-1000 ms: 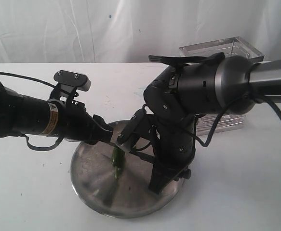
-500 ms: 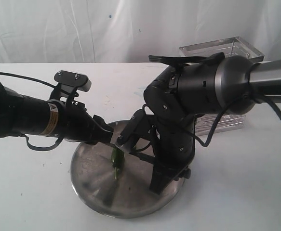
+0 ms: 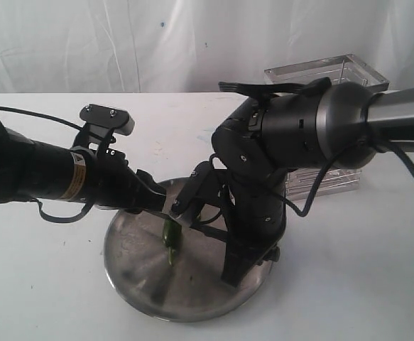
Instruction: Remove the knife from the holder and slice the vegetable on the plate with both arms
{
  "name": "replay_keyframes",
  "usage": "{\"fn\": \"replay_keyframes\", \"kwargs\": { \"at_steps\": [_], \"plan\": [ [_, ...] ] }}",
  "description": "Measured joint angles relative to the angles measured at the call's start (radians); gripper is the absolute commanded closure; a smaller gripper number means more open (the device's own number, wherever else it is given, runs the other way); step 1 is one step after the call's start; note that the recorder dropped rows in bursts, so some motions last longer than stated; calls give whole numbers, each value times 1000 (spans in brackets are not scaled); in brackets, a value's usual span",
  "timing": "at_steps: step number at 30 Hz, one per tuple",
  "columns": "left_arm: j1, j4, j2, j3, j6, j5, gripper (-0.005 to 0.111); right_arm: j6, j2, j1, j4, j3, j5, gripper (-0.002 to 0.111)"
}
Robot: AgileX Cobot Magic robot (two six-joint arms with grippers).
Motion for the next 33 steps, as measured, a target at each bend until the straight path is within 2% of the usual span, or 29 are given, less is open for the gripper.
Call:
{"fn": "replay_keyframes", "kwargs": {
  "at_steps": [4, 7, 20, 33],
  "plan": [
    [0, 0, 0, 20, 0, 9, 92, -2, 0, 0, 0, 0, 0, 108],
    [0, 0, 0, 33, 0, 4, 99, -2, 0, 0, 0, 0, 0, 108],
    [0, -116, 38, 33, 102, -76, 99, -4, 0, 0, 0, 0, 0, 108],
    [0, -238, 81, 33, 208, -91, 99, -4, 0, 0, 0, 0, 0, 108]
  ]
}}
